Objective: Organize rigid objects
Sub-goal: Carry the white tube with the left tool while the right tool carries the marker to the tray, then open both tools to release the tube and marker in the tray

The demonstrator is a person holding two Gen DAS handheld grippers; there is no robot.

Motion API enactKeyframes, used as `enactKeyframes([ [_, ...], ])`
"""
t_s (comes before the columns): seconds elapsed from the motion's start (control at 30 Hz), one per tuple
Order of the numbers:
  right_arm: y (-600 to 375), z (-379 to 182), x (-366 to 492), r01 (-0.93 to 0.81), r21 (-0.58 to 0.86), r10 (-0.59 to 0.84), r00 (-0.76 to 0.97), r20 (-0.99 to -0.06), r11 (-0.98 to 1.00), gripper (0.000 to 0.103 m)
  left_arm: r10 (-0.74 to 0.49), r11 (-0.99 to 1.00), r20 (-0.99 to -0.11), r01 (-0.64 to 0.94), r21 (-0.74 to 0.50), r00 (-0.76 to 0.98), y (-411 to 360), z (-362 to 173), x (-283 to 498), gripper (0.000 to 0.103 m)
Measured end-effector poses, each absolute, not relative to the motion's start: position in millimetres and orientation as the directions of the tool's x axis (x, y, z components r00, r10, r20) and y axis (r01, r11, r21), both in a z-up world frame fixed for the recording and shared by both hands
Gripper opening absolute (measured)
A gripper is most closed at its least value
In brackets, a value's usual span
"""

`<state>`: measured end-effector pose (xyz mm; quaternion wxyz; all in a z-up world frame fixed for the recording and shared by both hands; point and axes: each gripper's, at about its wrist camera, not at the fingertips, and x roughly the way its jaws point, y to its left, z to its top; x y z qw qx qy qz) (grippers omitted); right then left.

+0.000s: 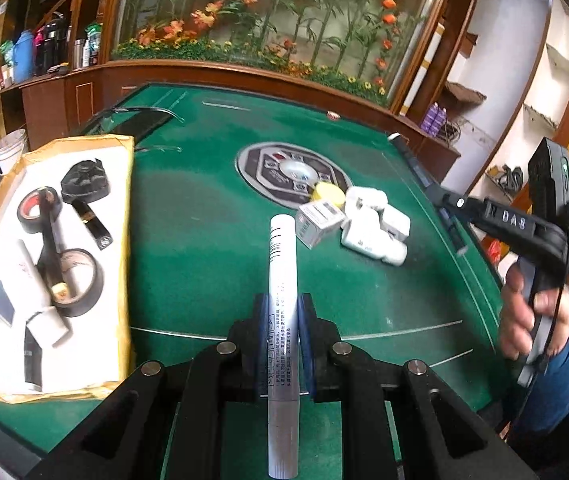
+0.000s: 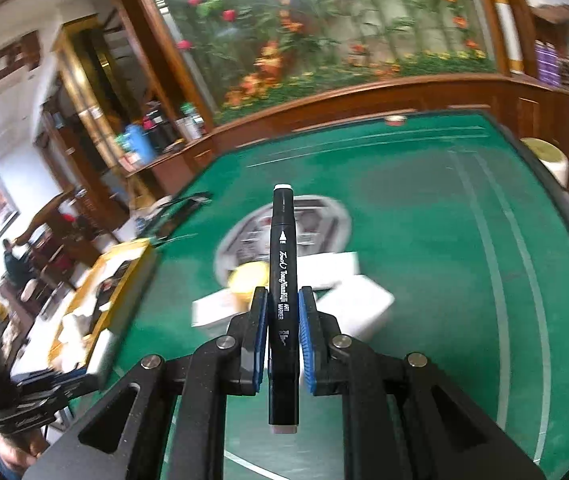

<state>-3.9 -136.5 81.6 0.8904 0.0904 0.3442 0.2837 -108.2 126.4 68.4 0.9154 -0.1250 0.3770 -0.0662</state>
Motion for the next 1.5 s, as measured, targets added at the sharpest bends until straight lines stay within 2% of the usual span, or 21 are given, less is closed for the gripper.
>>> enactKeyframes([
  [0.27,-38.0,82.4,-31.6,-0.599,0.395,0.698,0.439,-0.565,0.697,0.014,-0.173,0.951,-0.628,-0.037,-0.306,0.758,170.1,90.4,-124.1,0.014],
  [0.47,28.3,80.5,-52.3,-0.665,0.405,0.736,0.336,-0.588,0.628,0.014,-0.074,0.943,-0.614,-0.145,-0.300,0.786,226.4,100.2,-132.1,0.014],
  [0.87,137.4,72.5,-36.2,-0.686,0.387,0.710,0.271,-0.650,0.616,0.014,0.040,0.918,-0.664,-0.290,-0.270,0.747,316.0,85.3,-91.0,0.014],
  [1.13,181.0,46.2,-18.3,-0.659,0.348,0.644,0.274,-0.715,0.667,0.014,0.028,0.896,-0.723,-0.338,-0.287,0.690,347.6,50.9,-56.9,0.015],
  [1.5,204.2,29.9,-20.3,-0.665,0.303,0.600,0.273,-0.752,0.683,0.014,0.025,0.881,-0.744,-0.366,-0.299,0.668,355.8,37.8,-46.4,0.015],
])
